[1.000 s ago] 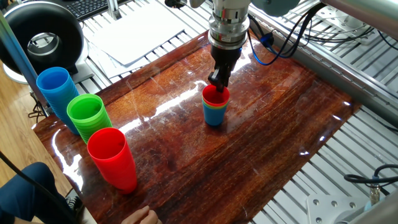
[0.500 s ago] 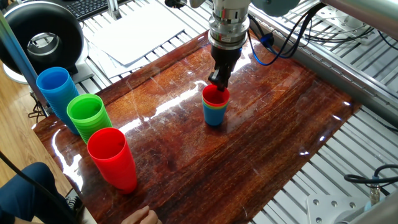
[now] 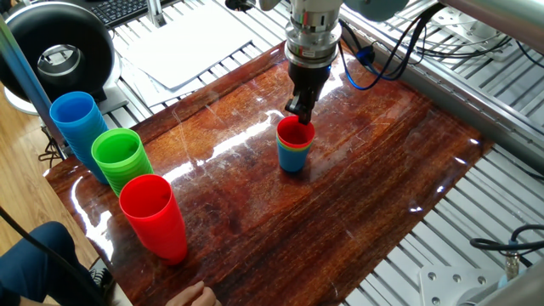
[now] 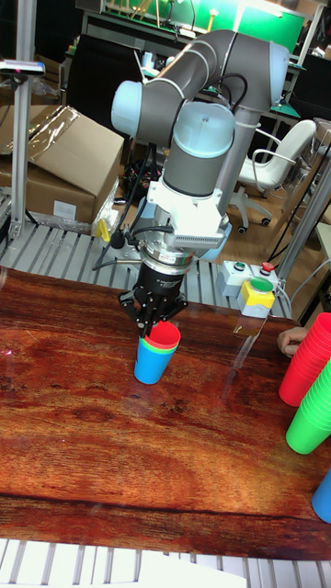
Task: Pick up the cup
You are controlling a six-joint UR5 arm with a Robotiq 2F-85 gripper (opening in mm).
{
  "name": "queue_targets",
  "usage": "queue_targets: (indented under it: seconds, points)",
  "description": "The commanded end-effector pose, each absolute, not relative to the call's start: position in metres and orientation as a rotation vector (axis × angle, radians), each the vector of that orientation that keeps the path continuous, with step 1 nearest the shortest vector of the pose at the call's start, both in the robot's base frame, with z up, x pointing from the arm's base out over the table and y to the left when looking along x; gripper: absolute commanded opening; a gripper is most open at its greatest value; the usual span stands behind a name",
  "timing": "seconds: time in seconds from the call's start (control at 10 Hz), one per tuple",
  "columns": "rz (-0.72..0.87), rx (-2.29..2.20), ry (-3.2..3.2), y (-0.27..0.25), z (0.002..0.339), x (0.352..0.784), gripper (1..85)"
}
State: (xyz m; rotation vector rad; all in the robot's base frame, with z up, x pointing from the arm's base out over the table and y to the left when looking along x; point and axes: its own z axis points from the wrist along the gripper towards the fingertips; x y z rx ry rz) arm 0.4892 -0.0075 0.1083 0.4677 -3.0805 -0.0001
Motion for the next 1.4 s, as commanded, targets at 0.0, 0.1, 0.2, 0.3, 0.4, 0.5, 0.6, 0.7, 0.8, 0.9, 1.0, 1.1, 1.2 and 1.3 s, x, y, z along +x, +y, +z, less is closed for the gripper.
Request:
queue_targets:
  seconds: [0.0,0.1,0.2,0.3,0.4,0.5,0.6,0.7,0.8,0.9,1.0,1.1,1.2,1.3]
  points:
    - [-0.041,0.451,-3.080,-0.001,0.111,0.489,5.3]
    - [-0.047,0.450,-3.074,-0.001,0.112,0.488,4.0]
    - [-0.054,0.456,-3.066,-0.002,0.114,0.487,2.3]
    - [-0.076,0.456,-3.060,0.000,0.117,0.487,1.7]
    - [-0.086,0.459,-3.057,0.002,0.118,0.487,1.3]
    - [-0.093,0.461,-3.057,0.003,0.118,0.488,1.3]
    - [-0.106,0.461,-3.057,0.006,0.119,0.488,1.3]
    - [-0.111,0.463,-3.052,0.007,0.121,0.488,1.3]
    - [-0.119,0.468,-3.049,0.007,0.123,0.488,1.3]
    - [-0.129,0.487,-3.045,0.007,0.126,0.489,1.3]
    - [-0.132,0.501,-3.042,0.005,0.127,0.489,1.3]
    - [-0.142,0.520,-3.040,0.004,0.128,0.490,1.3]
    - [-0.171,0.513,-3.027,0.008,0.131,0.486,1.3]
    - [-0.220,0.510,-3.028,0.016,0.133,0.485,1.3]
